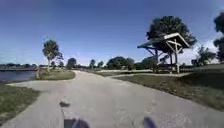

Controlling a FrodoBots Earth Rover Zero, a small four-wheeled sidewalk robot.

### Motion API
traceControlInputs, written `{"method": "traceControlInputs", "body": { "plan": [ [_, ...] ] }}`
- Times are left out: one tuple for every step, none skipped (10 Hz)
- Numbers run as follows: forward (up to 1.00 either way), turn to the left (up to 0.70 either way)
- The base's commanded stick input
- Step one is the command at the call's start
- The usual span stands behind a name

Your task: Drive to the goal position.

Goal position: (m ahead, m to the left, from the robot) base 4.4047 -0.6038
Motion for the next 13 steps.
{"method": "traceControlInputs", "body": {
  "plan": [
    [0.85,0.14],
    [0.85,0.05],
    [0.85,0.00],
    [0.85,0.00],
    [0.85,0.00],
    [0.85,0.00],
    [0.85,0.00],
    [0.85,0.00],
    [0.85,0.00],
    [0.85,0.00],
    [0.85,0.00],
    [0.85,0.00],
    [0.85,0.00]
  ]
}}
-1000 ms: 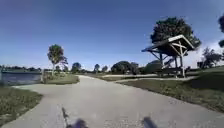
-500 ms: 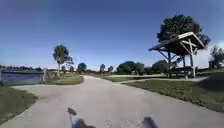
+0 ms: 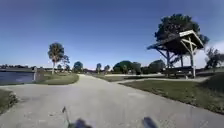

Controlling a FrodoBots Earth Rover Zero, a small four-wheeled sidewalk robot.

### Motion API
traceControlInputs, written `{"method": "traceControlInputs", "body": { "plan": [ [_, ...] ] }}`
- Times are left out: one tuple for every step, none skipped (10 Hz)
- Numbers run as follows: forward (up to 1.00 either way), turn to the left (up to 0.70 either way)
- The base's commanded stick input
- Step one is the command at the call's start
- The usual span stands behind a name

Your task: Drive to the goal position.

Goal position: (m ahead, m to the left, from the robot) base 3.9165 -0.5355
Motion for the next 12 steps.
{"method": "traceControlInputs", "body": {
  "plan": [
    [0.85,0.00],
    [0.85,0.00],
    [0.85,0.00],
    [0.85,0.05],
    [0.85,0.22],
    [0.85,0.34],
    [0.85,0.34],
    [0.85,0.34],
    [0.85,0.34],
    [0.85,0.34],
    [0.85,0.34],
    [0.85,0.34]
  ]
}}
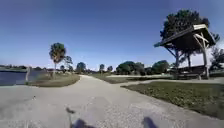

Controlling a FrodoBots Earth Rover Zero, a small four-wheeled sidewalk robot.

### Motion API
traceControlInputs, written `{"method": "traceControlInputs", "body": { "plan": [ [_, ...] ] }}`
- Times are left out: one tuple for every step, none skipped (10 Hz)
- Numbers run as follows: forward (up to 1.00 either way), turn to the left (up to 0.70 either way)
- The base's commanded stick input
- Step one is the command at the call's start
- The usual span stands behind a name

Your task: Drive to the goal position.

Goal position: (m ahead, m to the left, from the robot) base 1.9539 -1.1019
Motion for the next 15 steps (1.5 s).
{"method": "traceControlInputs", "body": {
  "plan": [
    [0.85,0.34],
    [0.85,0.15],
    [0.85,0.00],
    [0.85,0.00],
    [0.85,0.00],
    [0.85,0.00],
    [0.85,0.00],
    [0.85,0.00],
    [0.85,0.00],
    [0.85,0.00],
    [0.85,0.00],
    [0.85,0.00],
    [0.85,0.00],
    [0.85,0.00],
    [0.85,0.00]
  ]
}}
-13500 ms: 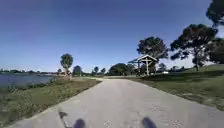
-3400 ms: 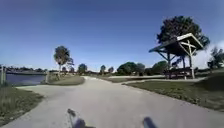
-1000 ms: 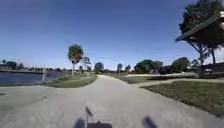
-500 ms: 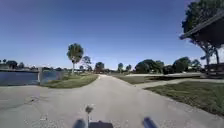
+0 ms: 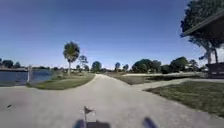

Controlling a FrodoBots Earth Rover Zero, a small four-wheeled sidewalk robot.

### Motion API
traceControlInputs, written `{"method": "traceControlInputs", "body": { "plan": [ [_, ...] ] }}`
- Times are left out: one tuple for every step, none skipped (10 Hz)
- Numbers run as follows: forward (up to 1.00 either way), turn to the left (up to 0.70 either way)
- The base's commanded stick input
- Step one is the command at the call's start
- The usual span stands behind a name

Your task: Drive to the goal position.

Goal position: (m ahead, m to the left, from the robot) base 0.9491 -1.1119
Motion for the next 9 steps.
{"method": "traceControlInputs", "body": {
  "plan": [
    [0.85,0.00],
    [0.85,0.00],
    [0.85,0.00],
    [0.85,0.00],
    [0.85,0.12],
    [0.85,0.28],
    [0.85,0.34],
    [0.85,0.34],
    [0.85,0.34]
  ]
}}
